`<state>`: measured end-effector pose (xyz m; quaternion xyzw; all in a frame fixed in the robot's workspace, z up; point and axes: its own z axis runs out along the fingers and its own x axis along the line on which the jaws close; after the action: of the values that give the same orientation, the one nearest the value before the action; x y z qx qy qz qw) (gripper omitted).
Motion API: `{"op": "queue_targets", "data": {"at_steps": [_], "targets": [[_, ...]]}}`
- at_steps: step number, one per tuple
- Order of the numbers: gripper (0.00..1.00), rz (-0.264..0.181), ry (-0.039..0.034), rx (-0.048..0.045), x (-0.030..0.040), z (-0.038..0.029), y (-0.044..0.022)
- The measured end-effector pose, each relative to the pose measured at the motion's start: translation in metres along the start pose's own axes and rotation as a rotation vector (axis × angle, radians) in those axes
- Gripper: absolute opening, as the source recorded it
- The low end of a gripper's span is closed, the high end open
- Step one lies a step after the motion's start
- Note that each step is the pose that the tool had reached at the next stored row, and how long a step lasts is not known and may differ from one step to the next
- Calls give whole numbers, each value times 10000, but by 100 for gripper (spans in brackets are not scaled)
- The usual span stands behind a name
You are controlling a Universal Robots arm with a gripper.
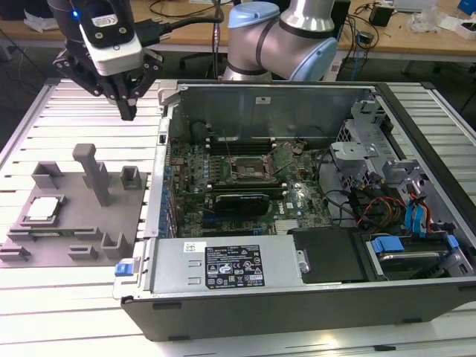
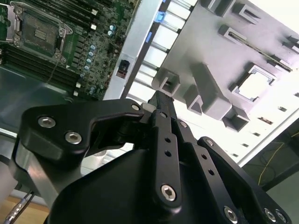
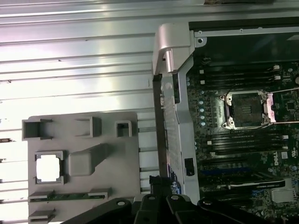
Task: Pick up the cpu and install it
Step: 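Reach for the cpu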
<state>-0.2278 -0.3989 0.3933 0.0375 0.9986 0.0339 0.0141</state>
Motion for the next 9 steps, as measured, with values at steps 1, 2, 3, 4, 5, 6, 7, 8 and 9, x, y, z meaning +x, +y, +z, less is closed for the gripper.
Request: {"op": "queue_targets", "data": {"at_steps": [1,2,3,4,5,6,7,8,9], "targets": [[11,0,-3,-3,28,0,-2],[11,0,-4,-6,49,-1,-3],[11,1,-6,-9,72,-2,-5],[11,1,-8,-11,91,-2,-7],[11,1,-10,-14,114,-3,-8],[11,1,-11,-15,135,-4,-10],[11,0,-15,-18,166,-4,-12],[11,-1,-18,-20,196,-5,-15],[11,-1,-19,-19,217,-6,-16]]}}
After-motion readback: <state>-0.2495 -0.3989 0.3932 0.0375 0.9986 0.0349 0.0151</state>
